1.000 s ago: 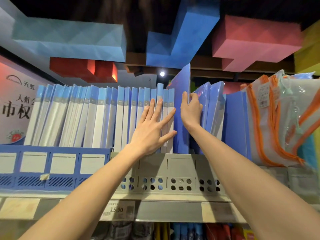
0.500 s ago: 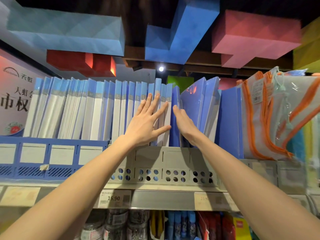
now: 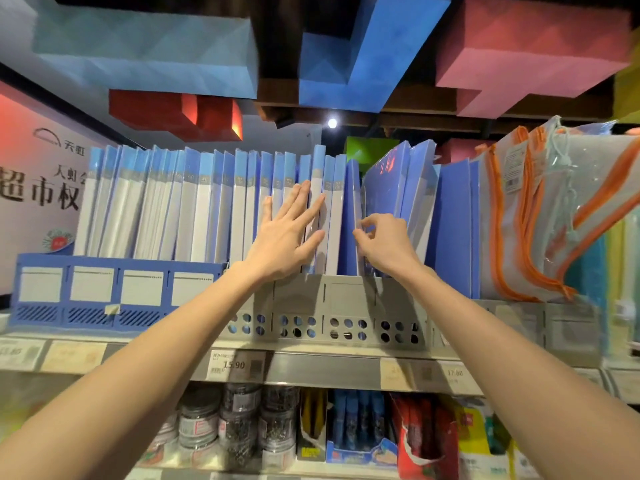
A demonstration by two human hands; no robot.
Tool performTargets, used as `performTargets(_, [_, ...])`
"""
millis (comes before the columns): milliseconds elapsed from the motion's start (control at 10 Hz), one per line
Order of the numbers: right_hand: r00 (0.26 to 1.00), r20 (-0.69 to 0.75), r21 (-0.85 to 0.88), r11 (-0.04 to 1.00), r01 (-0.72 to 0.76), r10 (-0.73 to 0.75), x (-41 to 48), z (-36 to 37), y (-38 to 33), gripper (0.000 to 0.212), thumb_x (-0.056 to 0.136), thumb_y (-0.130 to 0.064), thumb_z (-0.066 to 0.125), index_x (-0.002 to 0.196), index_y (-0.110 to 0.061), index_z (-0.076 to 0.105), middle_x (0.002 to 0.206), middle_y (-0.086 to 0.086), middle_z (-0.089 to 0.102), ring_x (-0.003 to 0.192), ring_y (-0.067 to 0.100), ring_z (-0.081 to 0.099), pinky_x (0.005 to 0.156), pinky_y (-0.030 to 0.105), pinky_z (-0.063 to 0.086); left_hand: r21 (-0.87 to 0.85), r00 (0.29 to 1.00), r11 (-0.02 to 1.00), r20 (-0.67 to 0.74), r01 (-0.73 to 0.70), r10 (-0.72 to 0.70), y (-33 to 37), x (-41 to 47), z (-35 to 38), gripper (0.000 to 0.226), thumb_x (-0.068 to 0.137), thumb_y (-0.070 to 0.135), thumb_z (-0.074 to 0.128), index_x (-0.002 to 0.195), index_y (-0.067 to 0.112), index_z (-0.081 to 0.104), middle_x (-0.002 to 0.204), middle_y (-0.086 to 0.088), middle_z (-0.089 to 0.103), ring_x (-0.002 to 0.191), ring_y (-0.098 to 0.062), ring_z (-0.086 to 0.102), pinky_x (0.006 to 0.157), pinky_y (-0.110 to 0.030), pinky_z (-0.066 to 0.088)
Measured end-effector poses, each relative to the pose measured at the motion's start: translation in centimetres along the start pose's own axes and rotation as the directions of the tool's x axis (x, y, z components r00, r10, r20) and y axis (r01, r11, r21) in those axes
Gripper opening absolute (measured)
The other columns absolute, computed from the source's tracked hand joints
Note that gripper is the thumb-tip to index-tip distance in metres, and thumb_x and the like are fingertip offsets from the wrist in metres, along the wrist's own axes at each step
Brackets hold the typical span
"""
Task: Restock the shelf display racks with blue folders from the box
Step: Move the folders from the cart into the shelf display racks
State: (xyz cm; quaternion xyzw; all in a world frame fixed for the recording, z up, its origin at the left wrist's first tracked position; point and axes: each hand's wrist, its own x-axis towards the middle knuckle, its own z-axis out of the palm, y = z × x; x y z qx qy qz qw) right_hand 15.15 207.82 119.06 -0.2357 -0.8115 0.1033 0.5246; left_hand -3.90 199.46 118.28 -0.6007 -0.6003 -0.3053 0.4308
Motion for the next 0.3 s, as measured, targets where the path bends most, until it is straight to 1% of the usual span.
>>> performTargets(100, [0.994, -0.057, -0.058, 0.994, 0.09, -0.093, -1.2, -0.9, 0.6, 0.024, 0.101, -0.018, 0.052, 0.09, -0.003, 0.068, 0.077, 0.012, 0.068, 0.079, 0.025, 0.061, 0.079, 0.037, 0.054, -0.226, 0.993, 0.972, -0.082, 0.068, -0.088, 1.4, -0.7, -1.5, 0.055, 0.103, 0.04, 0.047, 0.156, 0.03, 0.034, 0.164, 0.004, 0.029, 0.152, -0.012, 0.023, 0.125, -0.051, 0.015])
performTargets(200, [0.991, -0.073, 0.02, 0.994, 0.112, -0.11, -2.4, -0.5, 0.7, 0.026, 0.1, -0.026, 0.054, 0.081, -0.011, 0.065, 0.072, 0.005, 0.067, 0.075, 0.025, 0.065, 0.079, 0.043, 0.057, -0.34, 0.972, 0.931, -0.139, 0.131, -0.188, 2.9, -2.1, -3.7, 0.047, 0.101, 0.029, 0.055, 0.147, 0.021, 0.048, 0.14, 0.0, 0.061, 0.118, -0.017, 0.06, 0.104, -0.041, 0.049])
performTargets(300, [0.992, 0.016, 0.096, 0.988, 0.121, -0.123, -3.7, -0.1, -0.6, 0.025, 0.099, -0.028, 0.054, 0.084, -0.013, 0.067, 0.079, 0.002, 0.071, 0.08, 0.027, 0.068, 0.08, 0.044, 0.057, -0.411, 0.932, 0.879, -0.152, 0.243, -0.329, 3.4, -3.1, -5.6, 0.034, 0.1, 0.034, 0.054, 0.131, 0.023, 0.059, 0.111, 0.003, 0.073, 0.089, -0.012, 0.068, 0.088, -0.037, 0.057])
